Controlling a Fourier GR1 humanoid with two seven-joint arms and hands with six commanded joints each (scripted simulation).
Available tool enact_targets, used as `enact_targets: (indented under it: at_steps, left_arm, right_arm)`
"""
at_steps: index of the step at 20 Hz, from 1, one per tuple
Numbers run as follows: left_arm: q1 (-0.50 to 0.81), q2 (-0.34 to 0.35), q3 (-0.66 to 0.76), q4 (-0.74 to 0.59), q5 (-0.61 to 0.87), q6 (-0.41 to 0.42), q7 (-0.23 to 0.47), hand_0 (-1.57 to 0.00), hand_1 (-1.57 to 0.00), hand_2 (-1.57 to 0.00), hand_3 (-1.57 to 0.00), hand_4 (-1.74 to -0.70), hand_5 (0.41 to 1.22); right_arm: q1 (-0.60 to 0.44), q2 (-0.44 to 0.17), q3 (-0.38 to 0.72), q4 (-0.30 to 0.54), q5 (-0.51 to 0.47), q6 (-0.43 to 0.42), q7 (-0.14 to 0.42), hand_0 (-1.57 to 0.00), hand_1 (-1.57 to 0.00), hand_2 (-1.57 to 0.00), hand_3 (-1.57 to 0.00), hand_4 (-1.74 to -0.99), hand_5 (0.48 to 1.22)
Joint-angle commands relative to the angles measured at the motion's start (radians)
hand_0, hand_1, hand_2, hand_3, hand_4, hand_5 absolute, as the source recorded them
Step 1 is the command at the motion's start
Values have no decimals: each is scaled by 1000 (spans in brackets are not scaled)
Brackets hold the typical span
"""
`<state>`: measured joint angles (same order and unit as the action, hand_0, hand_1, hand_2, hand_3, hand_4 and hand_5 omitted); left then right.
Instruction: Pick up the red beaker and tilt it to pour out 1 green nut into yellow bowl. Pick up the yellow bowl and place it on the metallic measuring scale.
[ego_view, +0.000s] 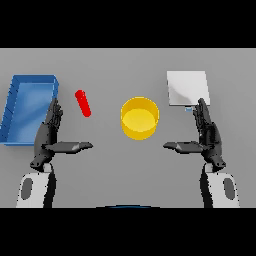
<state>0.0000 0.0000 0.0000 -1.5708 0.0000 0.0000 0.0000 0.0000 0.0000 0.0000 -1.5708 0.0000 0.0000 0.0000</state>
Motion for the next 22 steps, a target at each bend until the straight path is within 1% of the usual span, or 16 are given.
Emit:
enact_targets:
  at_steps: [1, 5, 6, 7, 8, 9, 10, 11, 12, 14, 16, 17, 19, 20, 22]
  left_arm:
    - [0, 0, 0, 0, 1, 1, 0, 1, 1, 1, 1, -1141, 660]
    - [2, 3, 2, -1, 3, -2, -2, 1, 1, 1, 1, -1141, 660]
    - [-4, 1, 0, -10, 4, 3, 14, 1, 1, 1, 1, -1141, 660]
    - [39, 35, -36, -62, -45, -9, -16, 1, 1, 1, 1, -1141, 660]
    - [92, 56, -68, -120, -75, -26, -44, 1, 1, 1, 1, -1143, 660]
    - [121, 66, -91, -160, -98, -29, -32, 1, 1, 1, 1, -1144, 660]
    - [120, 73, -103, -172, -115, -30, 4, 1, 1, 1, 1, -1142, 662]
    - [112, 80, -103, -179, -120, -30, 21, 1, 1, 1, 1, -1138, 660]
    - [119, 72, -116, -187, -129, -27, 34, 1, 1, 1, 1, -1136, 657]
    - [128, 78, -122, -189, -137, -33, 53, 1, 1, 1, 1, -1139, 652]
    - [101, 74, -124, -164, -136, -37, 67, 1, 1, 1, 1, -1137, 649]
    - [67, 71, -117, -134, -138, -33, 84, 1, 1, 1, 1, -1136, 648]
    - [18, 73, -94, -70, -126, -35, 100, 1, 1, 1, 1, -1145, 643]
    - [3, 66, -89, -37, -124, -33, 93, 1, 1, 1, 1, -1158, 645]
    - [-75, 74, -57, 62, -117, -36, 72, 1, 1, 1, 1, -1178, 650]
  right_arm:
    - [1, -1, -1, -1, -1, 0, -1, 1, 1, 1, 1, -1071, 578]
    - [9, -8, -4, -6, -7, 6, -4, 1, 1, 1, 1, -1071, 578]
    - [13, -10, -8, -9, -13, 10, -8, 1, 1, 1, 1, -1071, 578]
    - [41, -58, 31, -53, 98, -19, -78, 1, 1, 1, 1, -1071, 578]
    - [67, -71, 68, -83, 169, -36, -115, 1, 1, 1, 1, -1072, 577]
    - [79, -77, 90, -98, 223, -56, -116, 1, 1, 1, 1, -1066, 576]
    - [80, -85, 97, -103, 251, -65, -105, 1, 1, 1, 1, -1064, 577]
    - [86, -91, 103, -122, 260, -64, -105, 1, 1, 1, 1, -1071, 581]
    - [98, -88, 112, -135, 265, -62, -112, 1, 1, 1, 1, -1084, 585]
    - [108, -90, 114, -147, 240, -35, -102, 1, 1, 1, 1, -1118, 600]
    - [99, -90, 114, -147, 230, -25, -90, 1, 1, 1, 1, -1147, 614]
    - [104, -84, 120, -136, 224, -16, -111, 1, 1, 1, 1, -1163, 624]
    - [93, -83, 106, -127, 193, -2, -102, 1, 1, 1, 1, -1189, 626]
    - [102, -81, 112, -131, 191, 4, -111, 1, 1, 1, 1, -1197, 627]
    - [94, -84, 105, -132, 179, 10, -115, 1, 1, 1, 1, -1215, 628]
